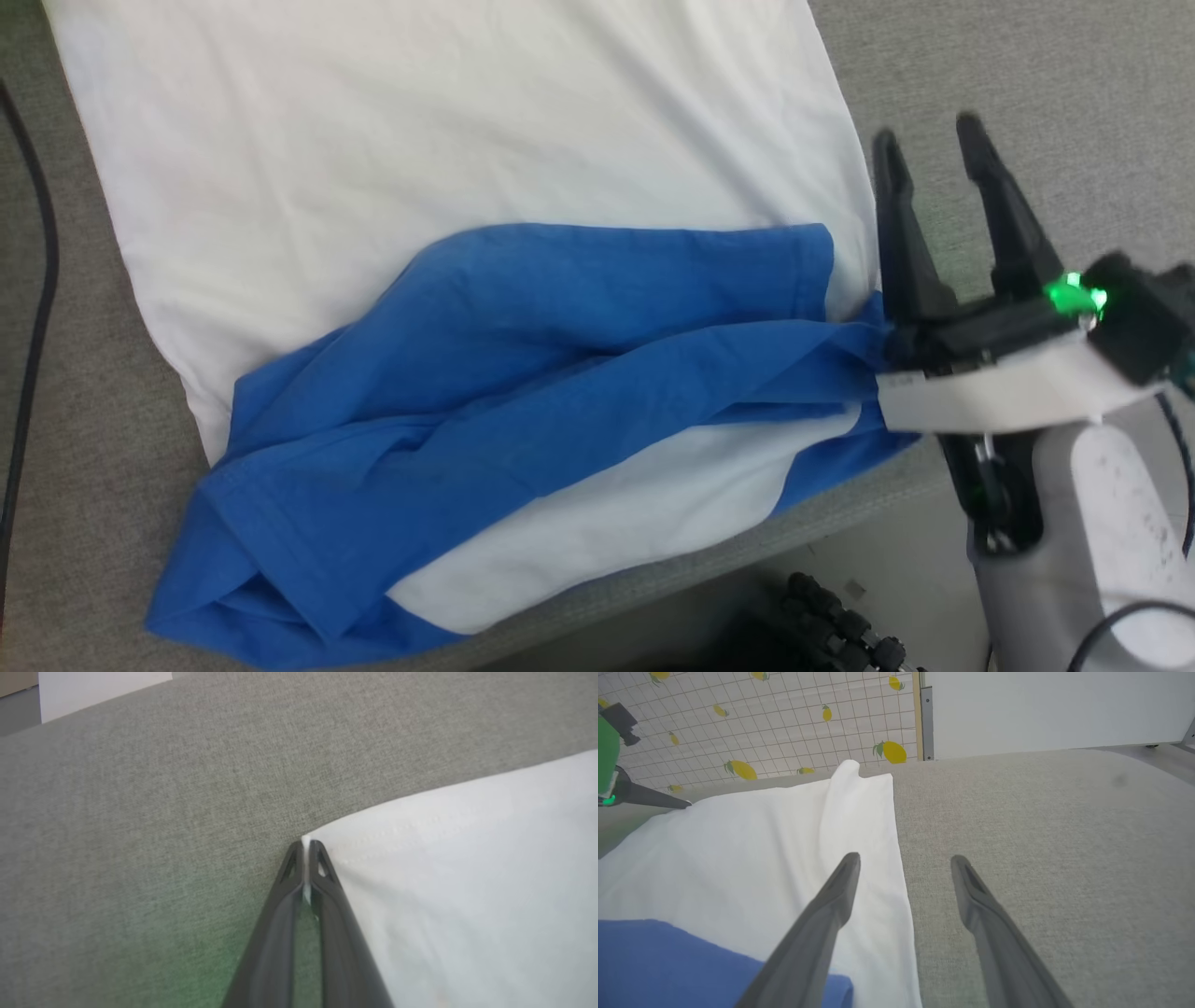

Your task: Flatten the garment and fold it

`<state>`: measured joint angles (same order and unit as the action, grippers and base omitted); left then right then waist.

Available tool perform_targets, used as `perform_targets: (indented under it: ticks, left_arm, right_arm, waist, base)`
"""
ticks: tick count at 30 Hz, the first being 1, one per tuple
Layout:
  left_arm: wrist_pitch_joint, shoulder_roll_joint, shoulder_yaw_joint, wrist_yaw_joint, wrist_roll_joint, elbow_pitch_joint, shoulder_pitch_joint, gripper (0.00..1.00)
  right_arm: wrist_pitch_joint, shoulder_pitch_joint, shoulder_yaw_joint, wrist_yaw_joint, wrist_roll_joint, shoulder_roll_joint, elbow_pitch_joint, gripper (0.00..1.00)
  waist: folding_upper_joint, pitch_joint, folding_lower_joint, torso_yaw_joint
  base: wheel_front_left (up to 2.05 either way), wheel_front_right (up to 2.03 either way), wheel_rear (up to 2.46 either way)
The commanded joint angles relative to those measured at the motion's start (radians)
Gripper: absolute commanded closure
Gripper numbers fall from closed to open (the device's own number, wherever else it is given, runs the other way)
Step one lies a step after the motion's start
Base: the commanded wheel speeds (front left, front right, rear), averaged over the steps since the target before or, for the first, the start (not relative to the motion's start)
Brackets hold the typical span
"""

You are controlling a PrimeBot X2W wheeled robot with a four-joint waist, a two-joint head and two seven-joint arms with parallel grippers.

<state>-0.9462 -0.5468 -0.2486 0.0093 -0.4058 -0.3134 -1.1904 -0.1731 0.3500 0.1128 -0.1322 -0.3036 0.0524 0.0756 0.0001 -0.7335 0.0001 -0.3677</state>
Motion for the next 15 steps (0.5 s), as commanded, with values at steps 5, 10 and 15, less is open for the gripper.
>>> perform_targets:
  ticks: [5, 10, 15]
  left_arm:
    - [0.056, -0.008, -0.02, -0.017, 0.016, -0.003, 0.042, 1.0]
    - [0.134, 0.006, -0.03, -0.038, 0.021, 0.0, 0.014, 1.0]
    - [0.185, 0.023, -0.043, -0.059, 0.02, -0.02, -0.013, 1.0]
  right_arm:
    - [0.126, 0.211, 0.005, 0.002, 0.056, 0.007, -0.042, 0.0]
    - [0.311, 0.501, -0.026, 0.002, 0.079, 0.019, -0.214, 0.0]
    - [0.459, 0.736, -0.089, 0.002, 0.127, 0.012, -0.432, 0.0]
  waist:
    - [-0.0001, -0.009, -0.0001, 0.022]
    - [-0.0001, -0.029, -0.0001, 0.053]
    - [-0.0001, -0.054, -0.0001, 0.096]
  base:
    - [0.0, 0.0, 0.0]
    - [0.0, 0.0, 0.0]
    - [0.0, 0.0, 0.0]
